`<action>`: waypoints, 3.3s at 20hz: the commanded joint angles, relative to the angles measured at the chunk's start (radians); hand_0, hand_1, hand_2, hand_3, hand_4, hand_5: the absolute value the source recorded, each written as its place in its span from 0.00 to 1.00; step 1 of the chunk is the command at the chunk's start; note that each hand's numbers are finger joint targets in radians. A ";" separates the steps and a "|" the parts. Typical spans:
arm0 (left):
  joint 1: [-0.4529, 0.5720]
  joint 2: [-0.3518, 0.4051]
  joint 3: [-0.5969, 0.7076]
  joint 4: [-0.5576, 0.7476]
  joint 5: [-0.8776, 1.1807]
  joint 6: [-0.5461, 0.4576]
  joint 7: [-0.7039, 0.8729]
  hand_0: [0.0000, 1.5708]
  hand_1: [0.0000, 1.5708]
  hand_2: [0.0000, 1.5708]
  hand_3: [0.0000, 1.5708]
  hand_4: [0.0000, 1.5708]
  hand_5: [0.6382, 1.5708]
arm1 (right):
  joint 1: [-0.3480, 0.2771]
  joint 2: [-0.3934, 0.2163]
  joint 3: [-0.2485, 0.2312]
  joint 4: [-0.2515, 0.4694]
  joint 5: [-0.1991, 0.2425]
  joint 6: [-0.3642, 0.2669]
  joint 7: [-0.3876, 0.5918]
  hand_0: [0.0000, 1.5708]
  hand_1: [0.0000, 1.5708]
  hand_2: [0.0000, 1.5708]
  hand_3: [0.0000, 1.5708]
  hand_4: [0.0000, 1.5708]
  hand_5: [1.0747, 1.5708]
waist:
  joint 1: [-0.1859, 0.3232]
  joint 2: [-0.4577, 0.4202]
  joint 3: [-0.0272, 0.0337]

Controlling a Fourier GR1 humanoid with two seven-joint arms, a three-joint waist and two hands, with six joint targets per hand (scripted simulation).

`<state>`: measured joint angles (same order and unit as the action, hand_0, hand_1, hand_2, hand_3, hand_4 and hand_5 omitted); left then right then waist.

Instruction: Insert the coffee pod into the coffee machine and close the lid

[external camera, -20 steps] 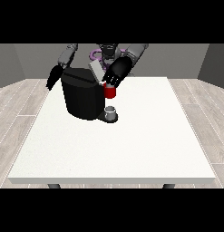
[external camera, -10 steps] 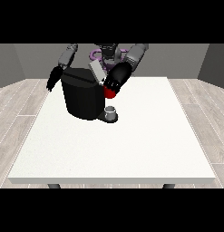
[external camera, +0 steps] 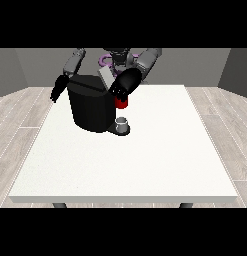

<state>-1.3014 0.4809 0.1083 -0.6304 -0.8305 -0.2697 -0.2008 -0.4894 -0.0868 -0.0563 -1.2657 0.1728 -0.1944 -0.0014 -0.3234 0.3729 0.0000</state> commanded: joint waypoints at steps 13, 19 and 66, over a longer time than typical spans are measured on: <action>-0.005 0.059 -0.039 0.006 -0.087 0.088 -0.084 0.32 0.32 0.49 0.38 0.00 1.00 | -0.047 -0.033 -0.013 0.000 0.015 0.003 0.029 0.00 0.00 0.00 0.00 0.10 1.00 | 0.003 0.041 0.0004; -0.015 0.062 -0.023 0.029 -0.090 0.084 -0.061 0.00 0.00 0.36 0.30 0.00 1.00 | -0.035 -0.002 -0.004 0.004 0.006 -0.002 0.021 0.00 0.00 0.00 0.00 0.06 1.00 | 0.000 0.023 0.0005; 0.814 -0.481 0.142 -0.207 0.575 -0.016 -0.082 0.00 0.00 0.00 0.00 0.25 1.00 | 0.069 -0.142 -0.156 0.074 -0.201 0.217 0.071 0.00 0.00 0.00 0.00 0.00 1.00 | 0.522 -0.557 0.0004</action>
<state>-0.5297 0.0044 0.2886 -0.7757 -0.2966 -0.3072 -0.2821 -0.3635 -0.1935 -0.1526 -1.2320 0.0277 -0.0090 0.0595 0.1849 -0.2257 0.0004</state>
